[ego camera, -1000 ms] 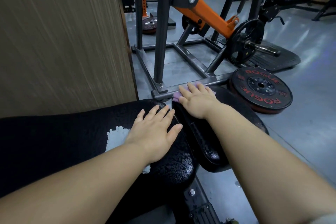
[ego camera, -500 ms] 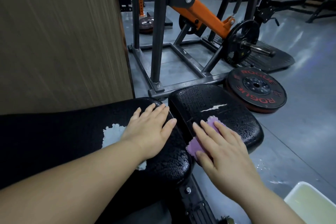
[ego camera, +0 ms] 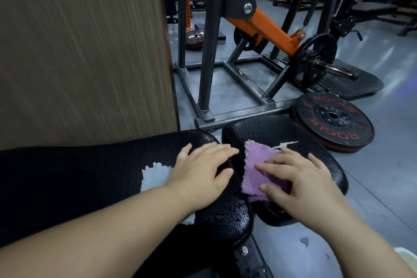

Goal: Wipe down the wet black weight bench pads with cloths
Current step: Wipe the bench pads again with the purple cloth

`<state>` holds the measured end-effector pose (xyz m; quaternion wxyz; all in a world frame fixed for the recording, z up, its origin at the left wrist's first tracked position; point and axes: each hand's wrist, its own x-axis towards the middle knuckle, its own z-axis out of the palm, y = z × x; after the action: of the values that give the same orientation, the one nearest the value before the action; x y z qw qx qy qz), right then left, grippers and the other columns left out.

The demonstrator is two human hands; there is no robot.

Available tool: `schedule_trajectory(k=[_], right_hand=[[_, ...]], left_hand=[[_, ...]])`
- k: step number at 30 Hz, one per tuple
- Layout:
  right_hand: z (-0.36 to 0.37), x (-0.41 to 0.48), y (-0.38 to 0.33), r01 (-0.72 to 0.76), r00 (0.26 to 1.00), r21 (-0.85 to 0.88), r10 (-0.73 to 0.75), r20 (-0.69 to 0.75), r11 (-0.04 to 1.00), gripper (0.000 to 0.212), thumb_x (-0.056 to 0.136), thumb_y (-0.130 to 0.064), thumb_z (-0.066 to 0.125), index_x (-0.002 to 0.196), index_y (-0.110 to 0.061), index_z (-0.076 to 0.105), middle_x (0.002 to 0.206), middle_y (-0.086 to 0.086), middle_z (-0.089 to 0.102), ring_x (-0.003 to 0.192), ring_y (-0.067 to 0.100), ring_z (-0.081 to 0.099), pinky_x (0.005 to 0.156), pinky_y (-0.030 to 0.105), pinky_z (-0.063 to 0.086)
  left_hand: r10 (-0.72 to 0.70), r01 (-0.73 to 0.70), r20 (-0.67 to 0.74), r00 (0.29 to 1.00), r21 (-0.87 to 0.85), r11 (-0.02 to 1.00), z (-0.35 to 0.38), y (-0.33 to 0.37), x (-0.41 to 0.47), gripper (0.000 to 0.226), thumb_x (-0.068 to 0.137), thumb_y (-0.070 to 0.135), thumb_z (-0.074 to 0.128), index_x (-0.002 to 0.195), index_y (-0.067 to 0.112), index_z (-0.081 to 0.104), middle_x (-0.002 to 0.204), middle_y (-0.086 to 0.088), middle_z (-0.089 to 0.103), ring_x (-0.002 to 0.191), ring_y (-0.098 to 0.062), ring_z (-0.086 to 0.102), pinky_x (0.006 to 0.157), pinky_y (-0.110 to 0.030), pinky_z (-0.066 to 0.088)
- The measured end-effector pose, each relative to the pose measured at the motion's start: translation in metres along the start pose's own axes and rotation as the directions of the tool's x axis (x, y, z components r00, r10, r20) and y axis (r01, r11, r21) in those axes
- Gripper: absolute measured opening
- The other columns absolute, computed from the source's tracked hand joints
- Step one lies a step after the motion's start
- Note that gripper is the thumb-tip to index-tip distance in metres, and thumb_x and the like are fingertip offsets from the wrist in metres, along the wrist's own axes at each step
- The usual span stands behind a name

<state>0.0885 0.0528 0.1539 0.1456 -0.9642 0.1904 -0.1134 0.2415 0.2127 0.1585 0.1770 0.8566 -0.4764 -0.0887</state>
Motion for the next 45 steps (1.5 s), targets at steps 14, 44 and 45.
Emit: schedule_trajectory(k=[14, 44, 45], right_hand=[[0.007, 0.068, -0.007, 0.031, 0.973, 0.336, -0.105, 0.204, 0.941, 0.053, 0.076, -0.010, 0.063, 0.118, -0.041, 0.051, 0.128, -0.023, 0.056, 0.126, -0.013, 0.039, 0.119, 0.034, -0.005], [0.014, 0.118, -0.031, 0.281, 0.932, -0.307, -0.182, 0.313, 0.909, 0.050, 0.084, -0.048, 0.049, 0.134, -0.049, 0.043, 0.158, -0.003, 0.007, 0.147, 0.017, -0.012, 0.118, 0.051, 0.002], [0.014, 0.121, -0.032, 0.279, 0.927, -0.329, -0.163, 0.339, 0.902, 0.051, 0.083, -0.050, 0.050, 0.134, -0.050, 0.042, 0.159, -0.003, 0.002, 0.147, 0.018, -0.013, 0.118, 0.052, 0.002]], left_hand=[[-0.146, 0.138, 0.022, 0.989, 0.212, 0.967, -0.007, 0.005, 0.037, 0.031, 0.098, 0.052, 0.040, 0.122, 0.045, 0.059, 0.136, 0.016, 0.041, 0.131, -0.014, 0.024, 0.113, -0.047, 0.011], [-0.175, 0.129, 0.178, 0.968, 0.241, 0.962, -0.009, -0.036, 0.014, 0.060, 0.101, 0.056, 0.017, 0.154, 0.039, -0.004, 0.160, 0.019, -0.013, 0.147, -0.009, -0.017, 0.118, -0.052, -0.013], [-0.167, 0.127, 0.163, 0.972, 0.236, 0.964, -0.008, -0.038, 0.013, 0.060, 0.100, 0.056, 0.018, 0.154, 0.040, -0.003, 0.160, 0.019, -0.013, 0.147, -0.008, -0.017, 0.118, -0.051, -0.013]])
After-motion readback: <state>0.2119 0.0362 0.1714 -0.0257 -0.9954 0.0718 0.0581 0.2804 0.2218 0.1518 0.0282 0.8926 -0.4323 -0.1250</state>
